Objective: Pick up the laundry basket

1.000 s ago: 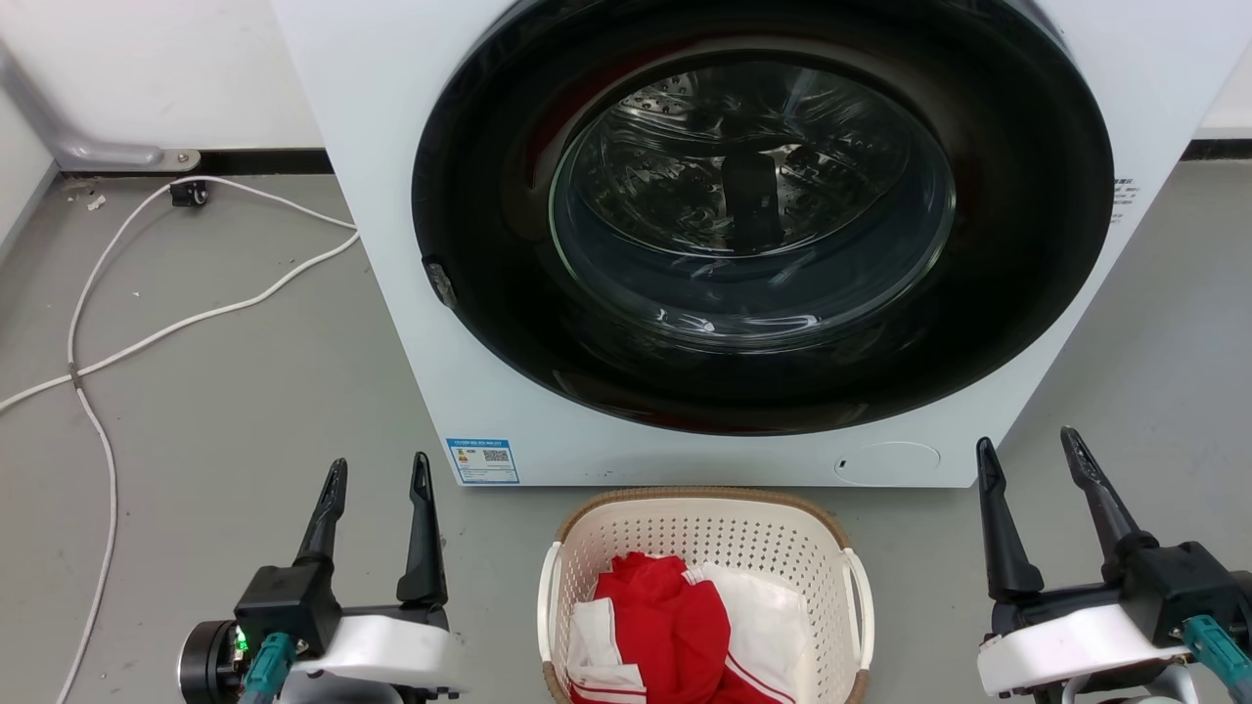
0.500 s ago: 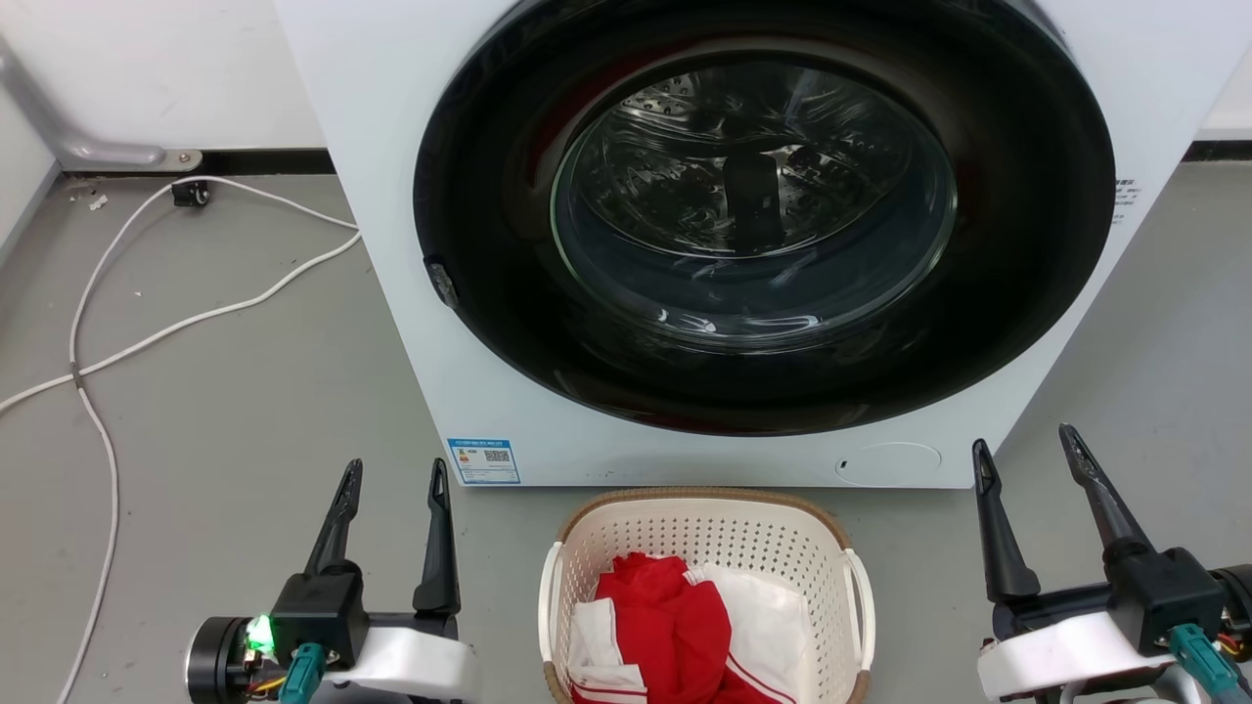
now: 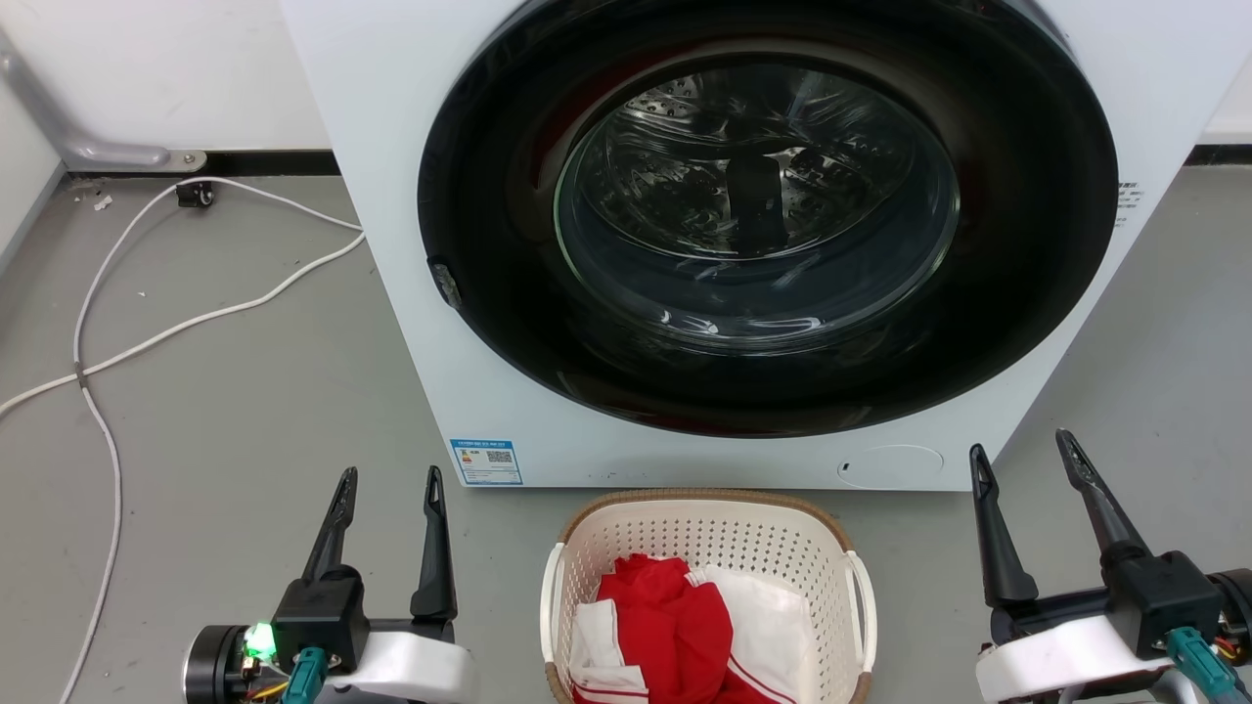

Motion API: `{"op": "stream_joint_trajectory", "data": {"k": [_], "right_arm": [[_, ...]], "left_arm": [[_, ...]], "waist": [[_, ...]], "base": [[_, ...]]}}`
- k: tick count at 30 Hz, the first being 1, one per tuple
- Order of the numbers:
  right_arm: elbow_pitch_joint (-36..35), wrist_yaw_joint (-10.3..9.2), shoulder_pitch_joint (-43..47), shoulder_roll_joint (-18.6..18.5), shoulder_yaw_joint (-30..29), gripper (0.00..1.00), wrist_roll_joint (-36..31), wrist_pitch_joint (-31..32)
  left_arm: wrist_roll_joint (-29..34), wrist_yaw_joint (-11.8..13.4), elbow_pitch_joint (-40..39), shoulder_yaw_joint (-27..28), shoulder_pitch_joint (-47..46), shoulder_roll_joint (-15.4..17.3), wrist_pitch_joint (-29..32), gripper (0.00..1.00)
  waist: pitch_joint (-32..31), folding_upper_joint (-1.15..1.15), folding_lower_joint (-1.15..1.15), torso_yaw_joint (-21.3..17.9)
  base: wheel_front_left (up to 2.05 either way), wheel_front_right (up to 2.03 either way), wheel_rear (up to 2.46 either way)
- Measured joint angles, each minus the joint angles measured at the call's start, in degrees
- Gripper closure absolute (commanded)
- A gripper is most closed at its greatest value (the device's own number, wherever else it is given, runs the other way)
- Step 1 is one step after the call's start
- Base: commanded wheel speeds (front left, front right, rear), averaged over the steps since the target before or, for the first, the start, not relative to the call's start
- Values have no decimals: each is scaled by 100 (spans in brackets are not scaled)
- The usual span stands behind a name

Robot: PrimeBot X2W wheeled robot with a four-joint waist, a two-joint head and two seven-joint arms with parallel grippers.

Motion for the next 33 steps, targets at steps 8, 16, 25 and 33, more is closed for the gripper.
{"op": "stream_joint_trajectory", "data": {"k": [8,16,25,33], "right_arm": [[3,0,10,0,4,0,20,0],[4,0,11,0,-7,0,60,0],[101,0,-108,0,-3,0,99,0],[664,1,-575,-1,57,0,-151,0]], "left_arm": [[46,27,-15,14,23,0,0,0],[60,23,-36,23,25,0,0,0],[112,-87,155,86,-141,0,0,0],[-7,-326,777,126,-665,3,0,0]], "waist": [[0,0,0,-13],[34,0,0,-11],[235,0,0,-30],[697,0,0,-88]], "base": [[0,0,0],[0,0,0],[0,0,0],[0,0,0]]}}
